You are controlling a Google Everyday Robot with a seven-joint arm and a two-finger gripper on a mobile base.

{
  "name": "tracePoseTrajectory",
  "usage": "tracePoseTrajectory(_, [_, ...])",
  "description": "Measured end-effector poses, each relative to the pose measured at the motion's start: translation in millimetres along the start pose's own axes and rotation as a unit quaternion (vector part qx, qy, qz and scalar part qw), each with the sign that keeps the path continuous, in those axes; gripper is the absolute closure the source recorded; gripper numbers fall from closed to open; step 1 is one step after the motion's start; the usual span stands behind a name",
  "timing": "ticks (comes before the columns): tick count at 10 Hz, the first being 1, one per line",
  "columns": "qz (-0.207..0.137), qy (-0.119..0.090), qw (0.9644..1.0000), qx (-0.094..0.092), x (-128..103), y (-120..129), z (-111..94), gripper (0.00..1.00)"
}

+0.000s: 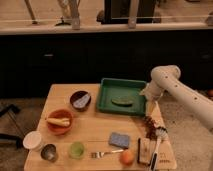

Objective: Place pepper in table surface

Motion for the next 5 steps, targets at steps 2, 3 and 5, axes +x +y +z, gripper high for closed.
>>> tracePoseTrajectory(2, [0.001, -0.007, 0.9998, 0.017, -5, -10, 1, 0.20])
tracePoseTrajectory(3, [0.002, -0.010, 0.9996, 0.027, -9, -15, 2, 0.20])
tracePoseTrajectory(5, [0.003, -0.016, 0.9987, 0.048, -13, -23, 3, 0.20])
